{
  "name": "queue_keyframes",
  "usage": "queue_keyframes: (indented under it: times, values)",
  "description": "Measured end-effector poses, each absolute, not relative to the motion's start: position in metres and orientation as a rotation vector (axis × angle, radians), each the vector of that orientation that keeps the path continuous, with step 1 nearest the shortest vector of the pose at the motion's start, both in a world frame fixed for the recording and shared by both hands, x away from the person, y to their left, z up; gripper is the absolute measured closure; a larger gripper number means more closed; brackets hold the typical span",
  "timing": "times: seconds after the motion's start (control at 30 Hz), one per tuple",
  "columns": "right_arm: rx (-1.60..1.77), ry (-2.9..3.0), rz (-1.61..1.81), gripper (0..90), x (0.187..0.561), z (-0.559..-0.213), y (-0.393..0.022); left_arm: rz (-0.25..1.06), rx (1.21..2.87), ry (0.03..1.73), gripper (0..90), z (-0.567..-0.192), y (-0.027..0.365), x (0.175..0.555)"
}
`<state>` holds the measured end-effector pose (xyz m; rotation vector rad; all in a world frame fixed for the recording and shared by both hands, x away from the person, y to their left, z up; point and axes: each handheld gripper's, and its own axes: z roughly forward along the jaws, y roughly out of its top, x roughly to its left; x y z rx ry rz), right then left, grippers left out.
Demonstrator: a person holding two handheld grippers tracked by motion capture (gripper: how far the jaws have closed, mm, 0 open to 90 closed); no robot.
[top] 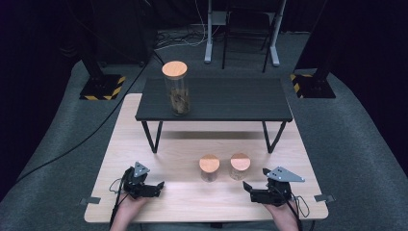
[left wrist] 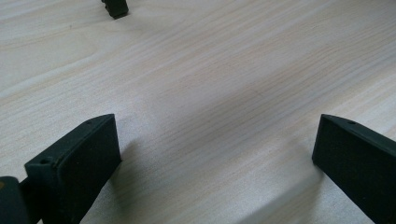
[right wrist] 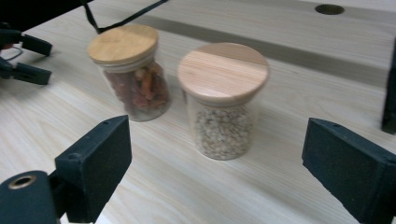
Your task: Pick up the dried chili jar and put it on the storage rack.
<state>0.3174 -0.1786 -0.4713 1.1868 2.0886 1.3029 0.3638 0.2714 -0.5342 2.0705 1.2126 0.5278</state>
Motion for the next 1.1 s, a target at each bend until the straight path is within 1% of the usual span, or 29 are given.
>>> queue_keyframes:
  times: [0.5, 1.1]
  values:
    - [1.102, 2.111, 1.352, 7.5, 0.316, -0.461, -0.145, 0.526, 2.069, 1.212, 0.4, -0.534, 0.271, 0.364]
    - [1.052, 2.104, 1.336, 7.8, 0.328, -0.464, -0.113, 0.524, 2.070, 1.209, 0.4, -0.534, 0.271, 0.364]
